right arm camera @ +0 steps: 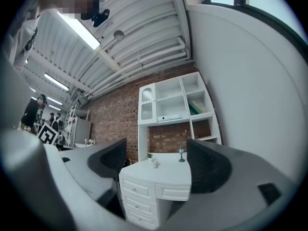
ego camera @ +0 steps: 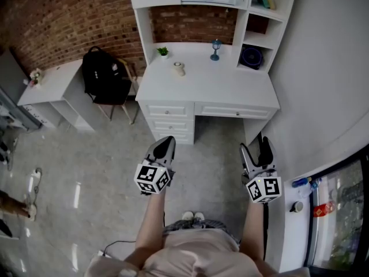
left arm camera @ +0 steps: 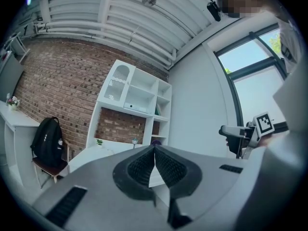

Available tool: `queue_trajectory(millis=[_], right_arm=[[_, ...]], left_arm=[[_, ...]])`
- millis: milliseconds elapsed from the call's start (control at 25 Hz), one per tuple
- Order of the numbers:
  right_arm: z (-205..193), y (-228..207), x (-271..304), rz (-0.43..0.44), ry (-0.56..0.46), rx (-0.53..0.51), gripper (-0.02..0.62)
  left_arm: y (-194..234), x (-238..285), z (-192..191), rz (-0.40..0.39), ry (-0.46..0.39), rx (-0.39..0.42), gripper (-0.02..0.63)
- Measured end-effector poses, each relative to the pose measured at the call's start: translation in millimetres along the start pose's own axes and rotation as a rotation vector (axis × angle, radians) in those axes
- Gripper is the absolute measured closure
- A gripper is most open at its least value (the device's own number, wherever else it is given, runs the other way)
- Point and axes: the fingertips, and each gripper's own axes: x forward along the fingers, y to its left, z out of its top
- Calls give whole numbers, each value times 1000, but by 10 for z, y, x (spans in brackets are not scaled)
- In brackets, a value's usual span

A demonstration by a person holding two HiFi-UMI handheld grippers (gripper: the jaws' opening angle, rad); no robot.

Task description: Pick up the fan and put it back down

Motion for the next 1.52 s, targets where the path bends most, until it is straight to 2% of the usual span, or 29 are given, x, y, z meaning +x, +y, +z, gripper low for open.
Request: queue_trajectory(millis=[120,240,640,920,1200,1320,1520], right_arm=[[-110,-52,10,-50,-3,57,152],[-274,-31,10,-72,27,80,124],[-343,-30,49,-109,21,91,120],[-361,-53,319,-100,13,82,121],[-425,-151,886,-85,-3,119,121],[-422,-207,1327,-62,-26,114,121],[-642,-453,2235,-31,-46,105,121]], left_arm=[[79,4,10,-3,2,-6,577],[160,4,11,-6,-1,-11,578],[281,95,-31,-32,21,4,577],[442,326,-7,-32,20,16,577],[837,717,92,-7,9,30,577],[1093,986,144,13,-5,43,577],[1649,1673,39,41,-6,61,577]])
